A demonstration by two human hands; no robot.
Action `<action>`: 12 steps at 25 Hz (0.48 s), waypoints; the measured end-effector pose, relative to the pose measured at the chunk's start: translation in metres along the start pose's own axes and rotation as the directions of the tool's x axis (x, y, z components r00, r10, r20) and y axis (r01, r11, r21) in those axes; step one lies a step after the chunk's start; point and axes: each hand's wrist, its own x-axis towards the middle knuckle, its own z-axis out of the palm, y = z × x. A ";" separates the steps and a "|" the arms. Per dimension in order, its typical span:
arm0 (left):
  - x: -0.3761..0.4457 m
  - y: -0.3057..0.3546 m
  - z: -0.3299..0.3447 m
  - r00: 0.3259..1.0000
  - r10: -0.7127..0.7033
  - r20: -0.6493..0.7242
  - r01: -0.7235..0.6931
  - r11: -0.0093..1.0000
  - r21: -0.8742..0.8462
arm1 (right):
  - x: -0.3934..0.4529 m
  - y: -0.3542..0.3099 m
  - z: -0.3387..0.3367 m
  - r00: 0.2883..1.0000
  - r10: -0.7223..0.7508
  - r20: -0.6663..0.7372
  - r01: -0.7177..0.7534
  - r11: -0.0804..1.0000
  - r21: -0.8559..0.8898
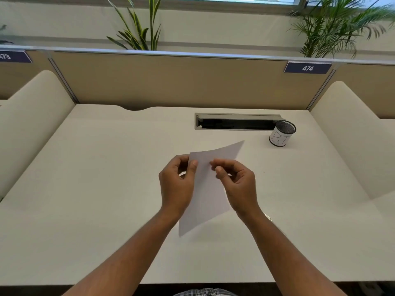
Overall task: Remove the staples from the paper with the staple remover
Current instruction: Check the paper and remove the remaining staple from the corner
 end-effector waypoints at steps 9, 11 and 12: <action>0.013 0.005 -0.012 0.952 -0.283 0.116 0.303 0.923 -0.236 | 0.014 0.034 -0.027 0.940 0.341 -0.016 -0.339 0.938 0.067; 0.013 0.006 -0.011 0.949 -0.296 0.112 0.315 0.922 -0.226 | 0.011 0.041 -0.027 0.934 0.358 -0.003 -0.357 0.931 0.077; 0.013 0.006 -0.011 0.947 -0.299 0.115 0.318 0.922 -0.220 | 0.010 0.045 -0.027 0.930 0.367 -0.001 -0.366 0.928 0.075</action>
